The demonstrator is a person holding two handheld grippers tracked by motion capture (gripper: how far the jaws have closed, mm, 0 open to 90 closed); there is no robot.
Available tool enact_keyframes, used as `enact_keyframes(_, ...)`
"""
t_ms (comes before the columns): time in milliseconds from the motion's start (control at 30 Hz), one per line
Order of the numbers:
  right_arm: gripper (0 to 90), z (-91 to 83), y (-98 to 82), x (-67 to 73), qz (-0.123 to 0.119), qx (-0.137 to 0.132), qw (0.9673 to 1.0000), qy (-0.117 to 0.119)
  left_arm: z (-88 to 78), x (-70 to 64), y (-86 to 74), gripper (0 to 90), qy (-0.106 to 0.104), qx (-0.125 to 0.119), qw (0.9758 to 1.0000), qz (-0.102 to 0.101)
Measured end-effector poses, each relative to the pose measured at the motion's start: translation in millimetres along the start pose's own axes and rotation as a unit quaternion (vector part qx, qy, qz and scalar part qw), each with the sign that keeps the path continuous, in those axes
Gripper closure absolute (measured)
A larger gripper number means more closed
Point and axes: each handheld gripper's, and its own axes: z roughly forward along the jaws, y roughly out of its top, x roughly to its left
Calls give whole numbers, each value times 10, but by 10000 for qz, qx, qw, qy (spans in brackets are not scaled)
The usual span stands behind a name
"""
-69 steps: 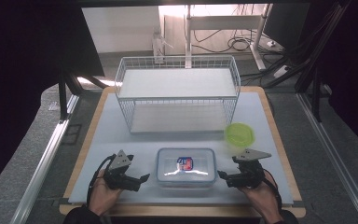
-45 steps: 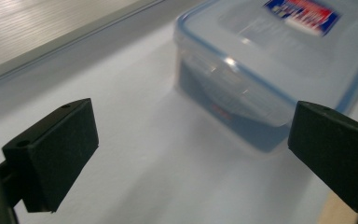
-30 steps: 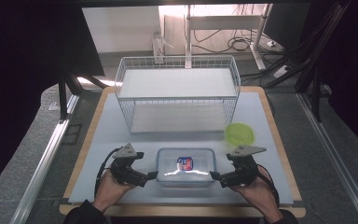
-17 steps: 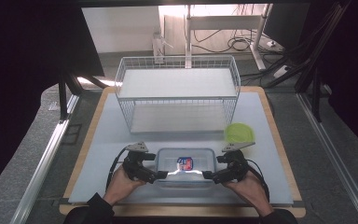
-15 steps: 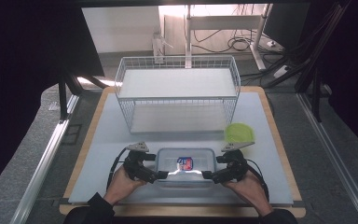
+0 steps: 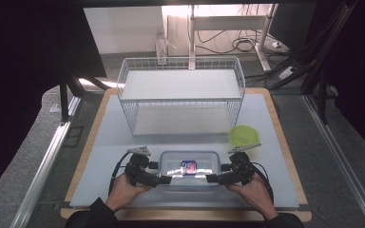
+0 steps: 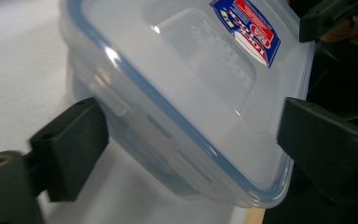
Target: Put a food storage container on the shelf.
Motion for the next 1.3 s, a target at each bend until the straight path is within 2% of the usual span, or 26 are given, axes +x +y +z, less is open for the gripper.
enact_keyframes(133,237,-56,-42,68,-20,58,10000,-38,-45,-93,-40,186,130,-11,9999,43)
enact_keyframes(233,319,-111,-66,77,51,-20,10000,-11,-99,-134,-92,239,123,-74,9999,71)
enact_keyframes(367,426,-205,-76,93,110,-252,9996,-19,-184,-120,-159,386,-18,-400,9990,-183)
enact_keyframes(533,476,-237,-96,118,294,-428,9986,-59,-202,-136,-177,441,-7,-508,9982,-323)
enact_keyframes(567,509,-263,-122,112,406,-516,9978,1,-207,-140,-182,448,-11,-570,9977,-365)
enact_keyframes(733,528,-280,-168,119,555,-690,9961,23,-204,-164,-171,458,81,-725,9965,-415)
enact_keyframes(767,539,-296,-164,130,538,-797,9954,-15,-217,-174,-162,486,128,-793,9961,-359)
enact_keyframes(833,539,-300,-161,132,511,-839,9952,-35,-218,-174,-157,491,158,-792,9962,-336)
enact_keyframes(867,539,-303,-153,138,446,-882,9951,-54,-218,-163,-158,491,131,-810,9959,-373)
enact_keyframes(1033,539,-299,-140,135,464,-914,9947,-25,-238,-160,-150,496,128,-882,9953,-380)
enact_keyframes(1200,538,-349,-45,181,333,-1053,9939,-13,-363,-181,-46,504,127,-1092,9934,-314)
enact_keyframes(1300,538,-370,27,191,316,-1108,9933,46,-427,-183,13,510,133,-1119,9932,-291)
